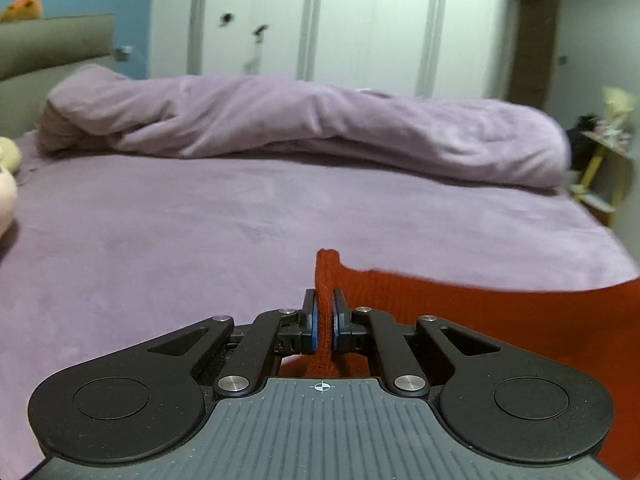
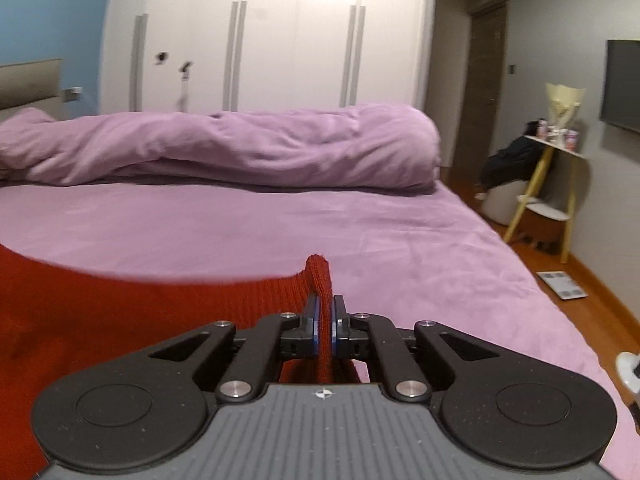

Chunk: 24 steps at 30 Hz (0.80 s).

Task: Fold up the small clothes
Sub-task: 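Lift the hem and fold it toward the collar, then open both grippers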

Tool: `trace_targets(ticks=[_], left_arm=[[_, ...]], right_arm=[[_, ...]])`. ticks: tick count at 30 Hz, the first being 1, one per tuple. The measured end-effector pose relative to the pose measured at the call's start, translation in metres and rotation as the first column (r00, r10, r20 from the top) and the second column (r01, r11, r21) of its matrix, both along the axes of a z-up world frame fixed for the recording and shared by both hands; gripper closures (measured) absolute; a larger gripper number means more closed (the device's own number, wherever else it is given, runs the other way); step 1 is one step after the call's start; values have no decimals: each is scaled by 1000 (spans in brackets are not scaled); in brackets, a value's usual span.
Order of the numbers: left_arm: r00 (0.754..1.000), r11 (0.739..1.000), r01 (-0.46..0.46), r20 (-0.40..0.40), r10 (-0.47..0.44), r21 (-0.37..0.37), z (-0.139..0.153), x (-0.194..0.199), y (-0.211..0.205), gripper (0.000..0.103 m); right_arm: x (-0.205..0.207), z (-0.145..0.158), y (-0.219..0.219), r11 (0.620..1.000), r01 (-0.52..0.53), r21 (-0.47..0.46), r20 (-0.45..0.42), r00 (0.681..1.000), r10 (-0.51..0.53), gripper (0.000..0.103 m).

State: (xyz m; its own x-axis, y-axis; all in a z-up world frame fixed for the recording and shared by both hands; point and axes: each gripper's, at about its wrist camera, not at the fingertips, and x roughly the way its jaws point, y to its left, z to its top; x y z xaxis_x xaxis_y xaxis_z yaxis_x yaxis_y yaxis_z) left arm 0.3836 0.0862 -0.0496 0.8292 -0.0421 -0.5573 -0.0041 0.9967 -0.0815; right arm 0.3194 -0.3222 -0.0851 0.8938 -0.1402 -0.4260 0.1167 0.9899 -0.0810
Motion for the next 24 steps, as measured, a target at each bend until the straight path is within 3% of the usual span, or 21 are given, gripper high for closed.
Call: trace_targets(ticks=[3,5,6,8,9,11,14,17,21,23,24], left_arm=[[992,995,-80,-97,85,54,-18,21,-12,85],[990,995,-96,-100,99,34,-21,15,-16,79],[995,998,-61,-75,59,-13,-21,7,-19,63],[998,998,6,-55,-9,-70,-26,-1,-31,51],[998,998,28,-50,-32,-62,-29,-2,-40,51],[996,998,55,-73,-55,6,-41,3,-60,51],[992,994,54,-120,-42,97,-63,13,-72,49],[992,988,6,-123,13,154,-75,19,-56,49],[989,996,-82,-117,86,42,-79,18,-9,45],[979,989,-149,-136,150,21,-82,15,9,44],[971,984,-181,-160,177,-6,-83,15,20,44]], right_arm=[[24,-14,1,998,65,21,-23,998,-65,97],[32,-21,5,991,136,-4,-50,989,-136,96],[28,-22,7,990,137,18,-40,990,-137,94],[17,-25,24,997,32,65,-12,999,-31,93],[13,-29,40,996,-58,62,-13,998,59,93],[9,-39,81,969,-244,40,-39,969,245,93],[10,-59,119,916,-399,25,-95,912,400,93],[14,-78,110,933,-349,-87,-131,932,337,93],[17,-78,25,993,-122,-13,-94,988,120,93],[13,-77,-11,1000,-10,0,-86,996,10,93],[12,-78,-25,999,46,-18,-99,994,-47,84]])
